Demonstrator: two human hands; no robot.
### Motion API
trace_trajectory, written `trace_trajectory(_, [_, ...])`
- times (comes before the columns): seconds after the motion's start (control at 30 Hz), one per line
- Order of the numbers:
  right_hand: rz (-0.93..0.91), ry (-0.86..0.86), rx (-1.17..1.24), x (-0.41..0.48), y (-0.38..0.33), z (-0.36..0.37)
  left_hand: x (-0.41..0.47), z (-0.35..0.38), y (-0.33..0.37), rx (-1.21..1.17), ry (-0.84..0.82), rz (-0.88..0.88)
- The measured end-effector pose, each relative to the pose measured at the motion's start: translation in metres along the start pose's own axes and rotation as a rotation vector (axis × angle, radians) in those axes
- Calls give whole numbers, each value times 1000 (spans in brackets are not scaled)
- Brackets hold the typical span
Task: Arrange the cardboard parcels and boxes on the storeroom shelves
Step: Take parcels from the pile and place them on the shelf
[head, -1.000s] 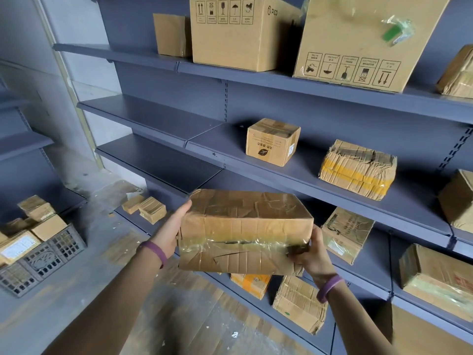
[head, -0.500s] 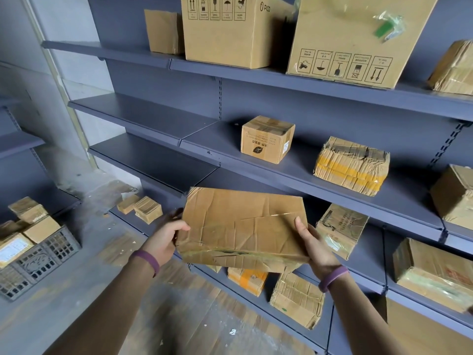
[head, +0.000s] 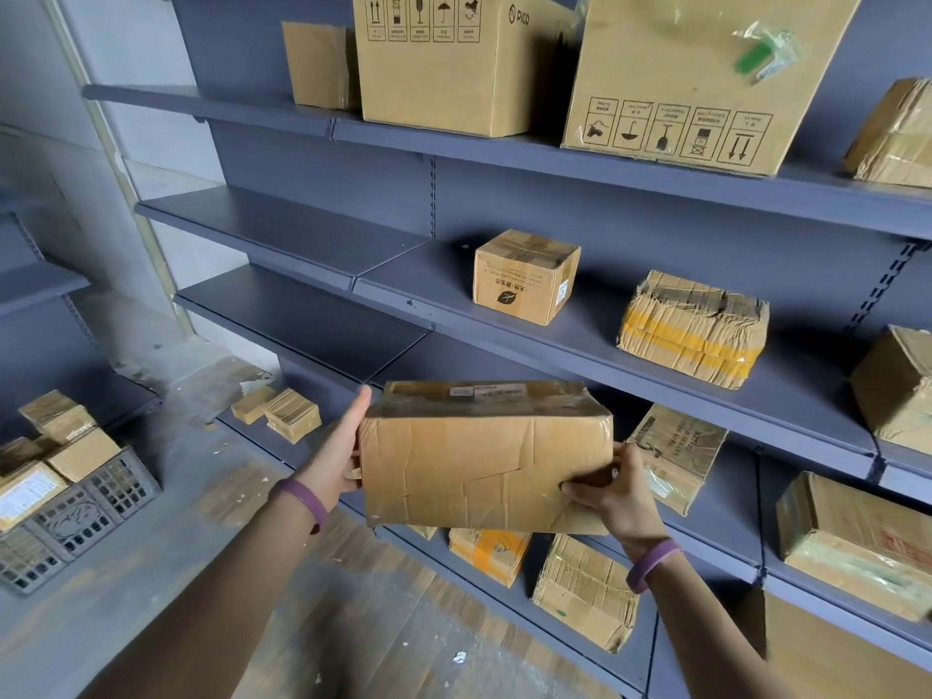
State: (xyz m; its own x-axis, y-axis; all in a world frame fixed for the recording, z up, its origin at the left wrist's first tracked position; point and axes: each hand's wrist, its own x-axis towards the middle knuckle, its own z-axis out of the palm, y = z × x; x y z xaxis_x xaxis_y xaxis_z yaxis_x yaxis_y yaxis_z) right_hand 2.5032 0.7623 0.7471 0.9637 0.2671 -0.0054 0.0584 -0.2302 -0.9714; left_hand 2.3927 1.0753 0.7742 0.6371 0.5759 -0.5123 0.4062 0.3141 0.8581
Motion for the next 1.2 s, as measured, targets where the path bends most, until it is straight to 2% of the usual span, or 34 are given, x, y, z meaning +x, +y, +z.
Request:
trace_trajectory(0.1, [-24, -23, 0, -1, 0, 1, 3, -1, -3, 44, -3, 79])
trace_trajectory(0.23, [-5, -108, 200, -5, 0, 0, 6, -3, -10, -11, -16, 125])
trace_trajectory(0.33, [39, -148, 235, -6, -3, -2, 0, -1, -11, -10, -34, 147])
trace_trajectory(0.5, [167, -115, 294, -6, -2, -2, 0, -4, -9, -21, -45, 197])
trace_trajectory(0.67, [166, -66, 294, -10, -7, 1, -4, -5, -12, 28, -77, 241])
trace_trajectory(1.2, [155, -60, 391, -4, 13, 3, -5, -7, -23, 18, -100, 278])
